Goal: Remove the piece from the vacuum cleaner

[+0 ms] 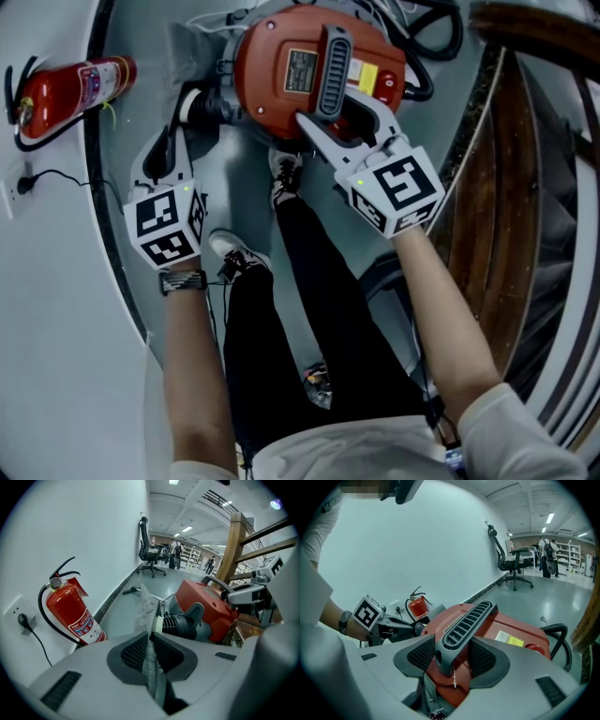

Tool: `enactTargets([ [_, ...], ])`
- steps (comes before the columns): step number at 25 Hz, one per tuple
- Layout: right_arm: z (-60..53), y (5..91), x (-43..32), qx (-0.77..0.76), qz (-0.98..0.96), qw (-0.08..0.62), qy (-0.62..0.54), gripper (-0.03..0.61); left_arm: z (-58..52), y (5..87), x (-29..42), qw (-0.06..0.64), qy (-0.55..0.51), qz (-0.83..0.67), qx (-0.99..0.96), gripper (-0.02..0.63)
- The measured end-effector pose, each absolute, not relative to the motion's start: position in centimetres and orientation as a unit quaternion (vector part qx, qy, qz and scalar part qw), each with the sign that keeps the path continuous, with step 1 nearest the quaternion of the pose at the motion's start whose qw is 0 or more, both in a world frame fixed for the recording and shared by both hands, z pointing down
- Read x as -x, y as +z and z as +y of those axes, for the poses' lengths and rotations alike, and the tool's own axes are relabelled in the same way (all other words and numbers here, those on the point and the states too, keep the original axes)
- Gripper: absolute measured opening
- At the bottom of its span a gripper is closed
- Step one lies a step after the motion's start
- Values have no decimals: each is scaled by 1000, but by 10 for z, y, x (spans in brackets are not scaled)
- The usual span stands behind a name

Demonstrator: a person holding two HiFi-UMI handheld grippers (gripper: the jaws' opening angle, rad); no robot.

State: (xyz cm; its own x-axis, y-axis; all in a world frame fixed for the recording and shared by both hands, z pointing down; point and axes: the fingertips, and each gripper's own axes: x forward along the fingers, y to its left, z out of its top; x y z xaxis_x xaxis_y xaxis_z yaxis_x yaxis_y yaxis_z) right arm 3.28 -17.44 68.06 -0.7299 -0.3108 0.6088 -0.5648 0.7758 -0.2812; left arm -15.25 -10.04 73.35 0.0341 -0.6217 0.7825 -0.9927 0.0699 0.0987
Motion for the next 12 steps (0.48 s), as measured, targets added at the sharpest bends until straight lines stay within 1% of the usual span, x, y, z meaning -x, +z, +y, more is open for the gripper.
enactTargets([
  [12, -173, 681, -34, -243, -902, 278, 224, 219, -100, 735, 151, 359, 260, -633, -635, 44],
])
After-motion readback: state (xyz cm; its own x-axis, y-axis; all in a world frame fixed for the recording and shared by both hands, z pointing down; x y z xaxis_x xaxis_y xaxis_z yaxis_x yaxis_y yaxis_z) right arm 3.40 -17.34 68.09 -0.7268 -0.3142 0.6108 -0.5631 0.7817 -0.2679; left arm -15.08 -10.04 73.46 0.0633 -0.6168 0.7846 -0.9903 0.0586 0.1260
